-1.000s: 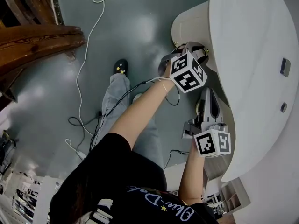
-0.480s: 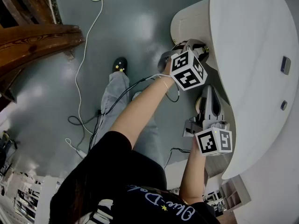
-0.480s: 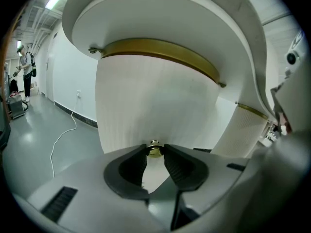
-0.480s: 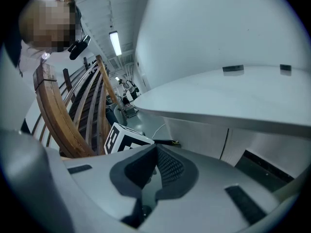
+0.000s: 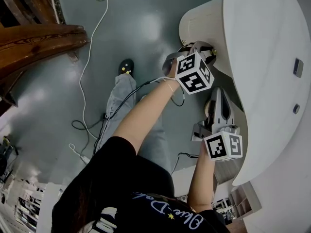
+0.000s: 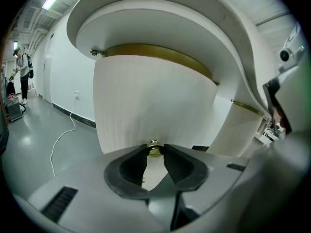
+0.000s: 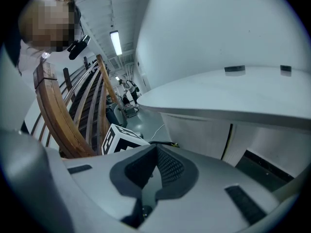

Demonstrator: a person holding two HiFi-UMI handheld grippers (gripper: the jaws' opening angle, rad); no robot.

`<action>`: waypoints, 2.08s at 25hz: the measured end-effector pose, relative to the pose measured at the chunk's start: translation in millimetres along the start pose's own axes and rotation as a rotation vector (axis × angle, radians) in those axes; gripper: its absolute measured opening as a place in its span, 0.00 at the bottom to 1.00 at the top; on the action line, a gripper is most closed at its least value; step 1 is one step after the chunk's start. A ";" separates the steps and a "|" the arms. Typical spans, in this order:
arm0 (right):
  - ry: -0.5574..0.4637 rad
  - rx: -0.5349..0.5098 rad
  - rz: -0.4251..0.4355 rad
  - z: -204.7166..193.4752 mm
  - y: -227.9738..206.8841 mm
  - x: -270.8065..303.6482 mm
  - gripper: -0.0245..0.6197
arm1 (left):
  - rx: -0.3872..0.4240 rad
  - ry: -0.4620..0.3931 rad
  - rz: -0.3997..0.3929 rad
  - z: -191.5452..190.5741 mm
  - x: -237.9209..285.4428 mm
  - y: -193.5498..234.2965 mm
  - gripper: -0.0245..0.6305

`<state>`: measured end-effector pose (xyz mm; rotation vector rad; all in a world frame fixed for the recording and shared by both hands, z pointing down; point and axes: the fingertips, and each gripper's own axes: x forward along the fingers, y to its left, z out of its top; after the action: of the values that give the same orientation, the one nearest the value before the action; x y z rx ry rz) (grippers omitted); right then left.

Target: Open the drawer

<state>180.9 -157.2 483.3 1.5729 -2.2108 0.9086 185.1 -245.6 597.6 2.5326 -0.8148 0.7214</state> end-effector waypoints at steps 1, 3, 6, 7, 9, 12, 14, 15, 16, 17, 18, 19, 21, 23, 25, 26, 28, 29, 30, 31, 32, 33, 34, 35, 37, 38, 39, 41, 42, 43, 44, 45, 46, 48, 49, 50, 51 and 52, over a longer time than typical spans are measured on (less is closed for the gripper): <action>0.001 0.001 0.001 -0.7 2.7 1.0 0.04 | 0.004 0.002 -0.001 -1.1 -1.8 0.0 0.20; 0.004 -0.003 0.007 -1.2 8.8 3.0 0.04 | 0.005 0.004 -0.001 -3.1 -5.2 0.6 0.20; 0.004 -0.015 0.010 0.4 14.4 5.5 0.04 | 0.002 0.004 -0.003 -5.7 -8.6 1.3 0.20; 0.004 -0.016 0.007 1.1 14.8 6.2 0.04 | 0.003 0.005 -0.005 -6.3 -9.3 1.1 0.20; 0.002 -0.015 0.003 2.3 15.7 7.9 0.04 | 0.007 0.009 -0.009 -7.7 -10.9 0.4 0.20; -0.004 -0.010 -0.001 4.9 20.1 12.1 0.04 | 0.008 0.017 -0.015 -10.4 -14.3 0.8 0.20; -0.008 -0.006 -0.004 6.7 24.7 14.4 0.04 | 0.004 0.021 -0.022 -12.6 -17.2 1.1 0.20; -0.010 -0.004 -0.006 7.5 26.7 15.2 0.04 | 0.004 0.024 -0.025 -13.5 -18.5 1.1 0.20; -0.012 -0.002 -0.008 8.2 28.1 15.9 0.04 | 0.006 0.026 -0.028 -14.1 -19.5 0.9 0.20; -0.014 0.001 -0.011 8.9 28.9 16.6 0.04 | 0.008 0.028 -0.031 -14.6 -20.2 0.7 0.20; -0.016 0.005 -0.013 9.5 29.5 17.4 0.04 | 0.010 0.031 -0.035 -15.0 -20.8 0.5 0.20; -0.019 0.007 -0.016 10.0 30.1 18.4 0.04 | 0.012 0.034 -0.038 -15.7 -21.4 0.5 0.20; -0.022 0.012 -0.022 10.4 31.8 20.8 0.04 | 0.015 0.041 -0.046 -17.6 -22.9 0.7 0.20; -0.026 0.018 -0.028 11.0 34.0 22.9 0.04 | 0.020 0.046 -0.054 -19.6 -24.8 0.8 0.20; -0.031 0.022 -0.034 12.1 36.6 24.5 0.04 | 0.025 0.051 -0.060 -21.2 -26.9 0.6 0.20; -0.033 0.025 -0.037 12.6 38.2 25.2 0.04 | 0.027 0.053 -0.063 -22.0 -28.3 0.6 0.20; -0.037 0.031 -0.042 13.2 41.6 26.6 0.04 | 0.033 0.057 -0.069 -23.7 -31.2 0.6 0.20; -0.039 0.034 -0.044 13.7 42.9 27.0 0.04 | 0.036 0.060 -0.073 -24.3 -32.3 0.3 0.20; -0.041 0.037 -0.046 14.3 43.8 27.3 0.04 | 0.038 0.062 -0.077 -24.7 -33.2 -0.1 0.20; -0.043 0.040 -0.049 15.1 44.2 27.4 0.04 | 0.040 0.064 -0.081 -24.8 -33.8 -0.6 0.20; -0.046 0.043 -0.052 15.8 44.6 27.7 0.04 | 0.041 0.066 -0.085 -24.9 -34.3 -1.0 0.20; -0.048 0.046 -0.055 16.4 45.1 28.0 0.04 | 0.042 0.067 -0.089 -25.1 -34.9 -1.2 0.20; -0.050 0.050 -0.059 16.7 45.9 28.4 0.04 | 0.043 0.068 -0.093 -25.3 -35.7 -1.3 0.20; -0.052 0.053 -0.062 16.6 46.8 28.9 0.04 | 0.043 0.069 -0.097 -25.7 -36.7 -1.3 0.19; -0.054 0.059 -0.070 16.4 48.5 30.3 0.04 | 0.044 0.072 -0.104 -26.8 -38.3 -0.8 0.19; -0.056 0.064 -0.074 16.6 49.3 31.0 0.04 | 0.045 0.074 -0.107 -27.3 -39.0 -0.3 0.19; -0.059 0.068 -0.078 17.0 50.0 31.4 0.04 | 0.047 0.078 -0.111 -27.8 -39.8 -0.1 0.19; -0.062 0.075 -0.088 17.9 51.9 32.0 0.04 | 0.048 0.083 -0.121 -29.1 -41.9 -0.5 0.19; -0.063 0.078 -0.093 18.3 52.8 32.6 0.04 | 0.047 0.085 -0.126 -29.8 -43.1 -0.6 0.19; -0.064 0.082 -0.098 18.7 53.7 33.6 0.04 | 0.046 0.087 -0.131 -30.6 -44.2 -0.3 0.19; -0.066 0.086 -0.103 19.2 54.6 34.7 0.04 | 0.045 0.089 -0.136 -31.5 -45.1 -0.1 0.19; -0.071 0.090 -0.107 20.0 55.4 35.7 0.04 | 0.044 0.091 -0.141 -32.4 -45.8 -0.1 0.19; -0.077 0.094 -0.112 20.8 56.1 36.6 0.04 | 0.044 0.092 -0.147 -33.1 -46.3 -0.2 0.19; -0.084 0.101 -0.120 21.8 57.6 38.2 0.04 | 0.048 0.095 -0.158 -34.2 -47.3 -0.8 0.19; -0.087 0.105 -0.124 22.2 58.3 38.8 0.04 | 0.052 0.097 -0.163 -34.5 -47.9 -1.1 0.19; -0.090 0.108 -0.129 22.6 58.9 39.5 0.04 | 0.057 0.100 -0.168 -34.8 -48.6 -1.3 0.19; -0.093 0.113 -0.133 23.2 59.6 40.2 0.04 | 0.062 0.103 -0.173 -35.2 -49.3 -1.4 0.19; -0.097 0.118 -0.138 24.0 60.2 40.8 0.04 | 0.066 0.107 -0.178 -35.7 -50.1 -1.5 0.19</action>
<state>113.5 -190.2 467.9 1.8349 -2.1146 0.9555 138.3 -205.6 596.9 2.5590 -0.5300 0.8276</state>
